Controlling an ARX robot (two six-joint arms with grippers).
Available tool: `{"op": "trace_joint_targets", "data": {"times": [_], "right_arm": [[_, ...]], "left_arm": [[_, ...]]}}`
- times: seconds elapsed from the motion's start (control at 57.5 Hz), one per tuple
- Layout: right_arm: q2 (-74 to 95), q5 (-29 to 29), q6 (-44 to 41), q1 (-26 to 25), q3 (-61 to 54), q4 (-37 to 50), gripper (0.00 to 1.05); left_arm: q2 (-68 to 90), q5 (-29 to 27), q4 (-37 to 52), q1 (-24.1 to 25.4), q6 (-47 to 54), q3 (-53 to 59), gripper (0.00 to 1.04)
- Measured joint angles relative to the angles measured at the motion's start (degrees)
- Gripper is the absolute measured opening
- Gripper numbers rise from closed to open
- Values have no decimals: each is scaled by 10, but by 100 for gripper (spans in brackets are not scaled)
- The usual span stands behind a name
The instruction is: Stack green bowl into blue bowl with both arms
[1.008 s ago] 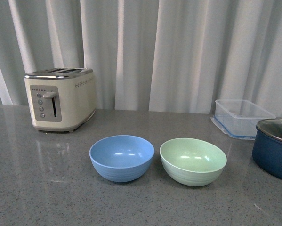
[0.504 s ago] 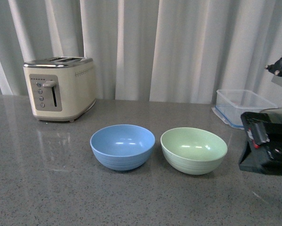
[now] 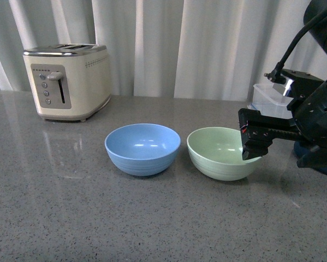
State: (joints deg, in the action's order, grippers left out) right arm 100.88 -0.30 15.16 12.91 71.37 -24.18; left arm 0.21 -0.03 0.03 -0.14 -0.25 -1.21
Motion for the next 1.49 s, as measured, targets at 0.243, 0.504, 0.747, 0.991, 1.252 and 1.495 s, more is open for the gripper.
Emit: {"op": "trace_joint_targets", "data": {"times": [0.243,0.504,0.747,0.991,1.252,1.495], "right_arm": [[56,-9,-4,-8,63,-5,95],[122,-14,-11,-21,138,-15,95],[164,-16,-28,-33,166,-14,90],[177,-31,-32,-44,174,-9,52],[178,-48,-32,-46,174,-1,12],[178,-55,-31,-47,175,1,1]], "left_arm": [[0,0,0,0,0,0,98],[0,0,0,0,0,0,98],[0,0,0,0,0,0,98],[0,0,0,0,0,0,98],[0,0,0,0,0,0,98],[0,0,0,0,0,0,98]]}}
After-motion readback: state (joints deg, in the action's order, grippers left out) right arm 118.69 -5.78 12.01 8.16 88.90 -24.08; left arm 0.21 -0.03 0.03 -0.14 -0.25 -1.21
